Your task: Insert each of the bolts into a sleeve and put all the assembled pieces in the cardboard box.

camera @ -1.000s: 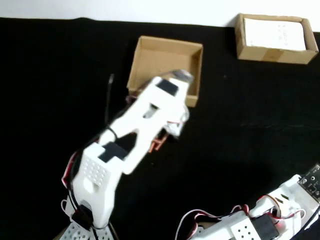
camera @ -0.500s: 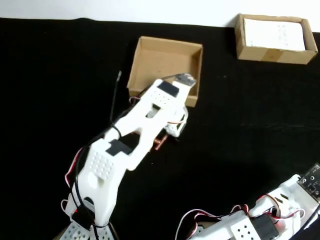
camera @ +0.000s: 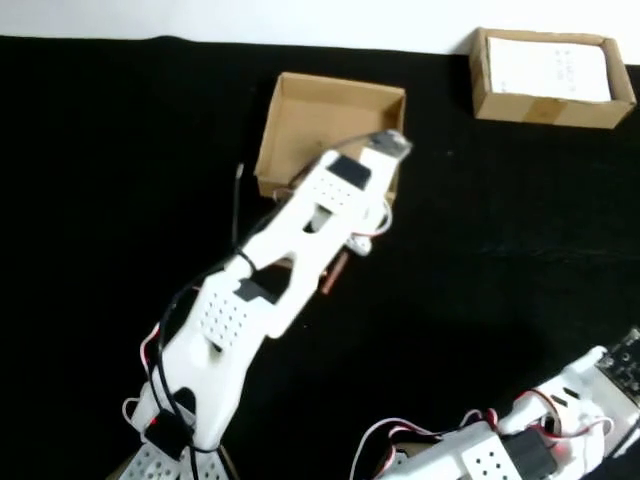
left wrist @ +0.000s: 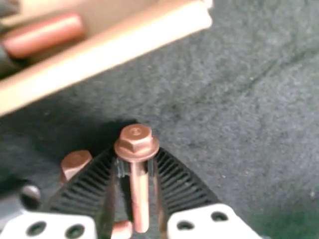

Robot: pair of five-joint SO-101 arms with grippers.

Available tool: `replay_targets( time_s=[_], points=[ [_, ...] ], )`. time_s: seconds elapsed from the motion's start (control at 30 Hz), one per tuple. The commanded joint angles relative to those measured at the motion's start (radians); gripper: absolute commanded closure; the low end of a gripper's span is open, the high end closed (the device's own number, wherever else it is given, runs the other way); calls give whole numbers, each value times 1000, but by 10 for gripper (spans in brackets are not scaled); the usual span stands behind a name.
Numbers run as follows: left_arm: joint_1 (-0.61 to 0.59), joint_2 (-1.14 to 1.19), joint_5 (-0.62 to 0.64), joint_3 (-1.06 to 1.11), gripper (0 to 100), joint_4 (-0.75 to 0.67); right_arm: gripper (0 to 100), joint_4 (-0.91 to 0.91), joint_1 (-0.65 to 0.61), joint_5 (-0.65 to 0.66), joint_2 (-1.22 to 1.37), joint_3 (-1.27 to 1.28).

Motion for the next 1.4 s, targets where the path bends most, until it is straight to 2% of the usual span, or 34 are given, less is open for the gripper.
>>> replay_targets(
  time_s=[0.0,0.2,0.33,0.5,0.7,0.9,1.03,1.17,1.27,1.37],
  points=[
    [7,-13,-5,-165,992,114,991,8,-51,5,-10,71],
    [24,-13,0,-607,992,350,991,240,-275,-192,-10,-104],
    [16,-15,-2,-923,992,358,991,407,-487,-288,-10,-263],
    [24,-232,-3,-872,992,362,991,501,-716,-354,-10,-404],
    [33,-581,-3,-682,992,362,991,547,-905,-348,-10,-499],
    [35,-951,-12,-274,992,362,991,628,-1090,-347,-10,-565],
    [81,-1196,-120,36,992,358,991,639,-1225,-353,-10,-562],
    [130,-1377,-189,298,992,345,991,593,-1305,-348,-8,-544],
    [128,-1455,-184,489,992,206,991,501,-1308,-347,-8,-498],
    [122,-1514,-183,682,992,-11,991,427,-1313,-347,-8,-469]
  ],
)
